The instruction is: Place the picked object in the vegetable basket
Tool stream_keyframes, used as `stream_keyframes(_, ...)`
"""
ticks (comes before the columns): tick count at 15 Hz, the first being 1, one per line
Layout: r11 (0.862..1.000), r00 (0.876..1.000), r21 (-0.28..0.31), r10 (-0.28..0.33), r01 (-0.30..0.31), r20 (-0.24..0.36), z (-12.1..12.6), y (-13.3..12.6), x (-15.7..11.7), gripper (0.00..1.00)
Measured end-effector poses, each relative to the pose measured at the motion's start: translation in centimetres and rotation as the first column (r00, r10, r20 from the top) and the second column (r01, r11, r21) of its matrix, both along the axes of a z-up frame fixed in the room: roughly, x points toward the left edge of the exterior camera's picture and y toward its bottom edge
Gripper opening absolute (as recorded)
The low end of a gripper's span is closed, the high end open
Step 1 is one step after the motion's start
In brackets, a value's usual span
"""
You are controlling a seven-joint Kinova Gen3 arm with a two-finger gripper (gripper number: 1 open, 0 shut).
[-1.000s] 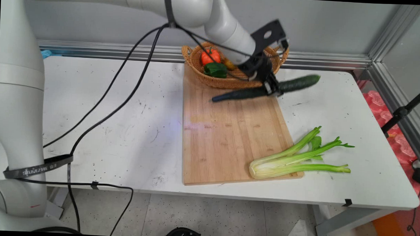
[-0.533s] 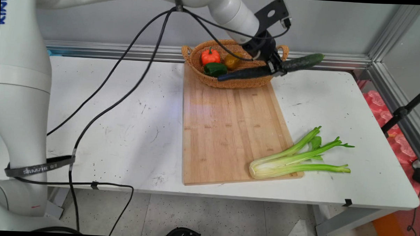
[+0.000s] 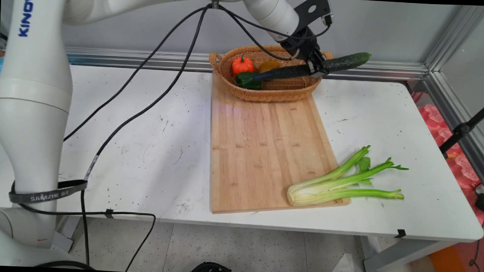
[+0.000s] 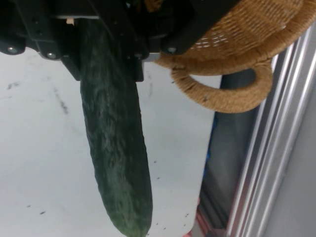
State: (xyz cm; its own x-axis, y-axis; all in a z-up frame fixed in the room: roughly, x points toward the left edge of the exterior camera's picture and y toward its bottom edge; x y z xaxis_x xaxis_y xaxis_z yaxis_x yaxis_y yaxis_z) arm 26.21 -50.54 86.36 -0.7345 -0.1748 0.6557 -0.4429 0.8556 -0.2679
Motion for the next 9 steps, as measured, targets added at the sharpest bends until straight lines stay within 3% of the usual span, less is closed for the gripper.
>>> stream_keyframes(9,0.999,0.999,-0.014,-0.032,0.032,0.032,-2.8,-4.1,1.1,0.0)
